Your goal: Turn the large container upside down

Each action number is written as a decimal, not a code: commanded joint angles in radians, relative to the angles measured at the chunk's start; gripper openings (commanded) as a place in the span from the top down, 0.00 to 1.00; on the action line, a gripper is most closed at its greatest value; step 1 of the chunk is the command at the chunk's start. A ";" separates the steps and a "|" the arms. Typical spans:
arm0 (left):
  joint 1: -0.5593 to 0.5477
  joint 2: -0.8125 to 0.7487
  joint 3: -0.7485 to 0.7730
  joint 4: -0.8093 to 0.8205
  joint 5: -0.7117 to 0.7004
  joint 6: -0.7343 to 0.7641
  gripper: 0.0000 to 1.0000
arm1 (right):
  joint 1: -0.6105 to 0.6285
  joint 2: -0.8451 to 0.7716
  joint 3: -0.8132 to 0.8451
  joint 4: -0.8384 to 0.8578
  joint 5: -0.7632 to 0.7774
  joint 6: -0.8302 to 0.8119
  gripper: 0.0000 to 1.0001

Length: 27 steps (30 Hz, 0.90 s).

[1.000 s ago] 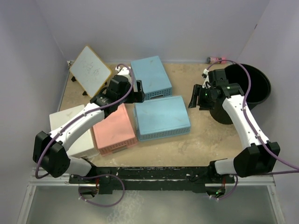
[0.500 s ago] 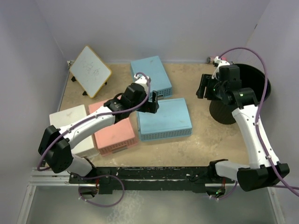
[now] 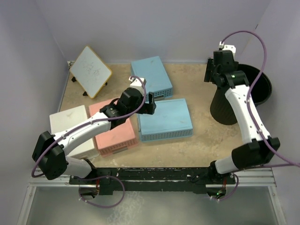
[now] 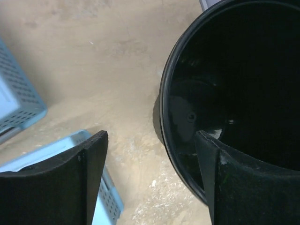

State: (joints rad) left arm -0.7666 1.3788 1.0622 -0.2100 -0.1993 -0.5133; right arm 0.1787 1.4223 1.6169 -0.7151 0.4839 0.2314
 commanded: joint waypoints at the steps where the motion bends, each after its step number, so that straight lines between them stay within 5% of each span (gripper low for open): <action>1: -0.002 -0.035 -0.014 0.073 -0.049 -0.014 0.11 | -0.016 0.078 0.045 -0.014 0.081 -0.008 0.28; 5: -0.002 -0.015 0.012 0.030 -0.046 -0.003 0.10 | -0.035 0.114 0.051 -0.014 0.048 0.002 0.46; 9: 0.000 -0.013 0.017 0.021 -0.045 -0.002 0.11 | -0.038 0.112 0.062 -0.006 0.000 0.015 0.83; 12: -0.001 -0.012 0.017 0.018 -0.054 -0.001 0.11 | -0.038 0.105 0.104 0.027 -0.110 0.013 1.00; 19: -0.001 -0.013 0.033 0.020 -0.086 0.000 0.11 | -0.038 0.192 0.290 0.192 -0.402 0.166 1.00; 27: -0.001 -0.061 0.004 0.003 -0.133 -0.003 0.11 | -0.038 0.162 -0.069 0.837 -0.328 0.435 1.00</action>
State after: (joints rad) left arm -0.7670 1.3701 1.0523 -0.2153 -0.2897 -0.5129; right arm 0.1452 1.6058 1.6878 -0.2886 0.1101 0.5007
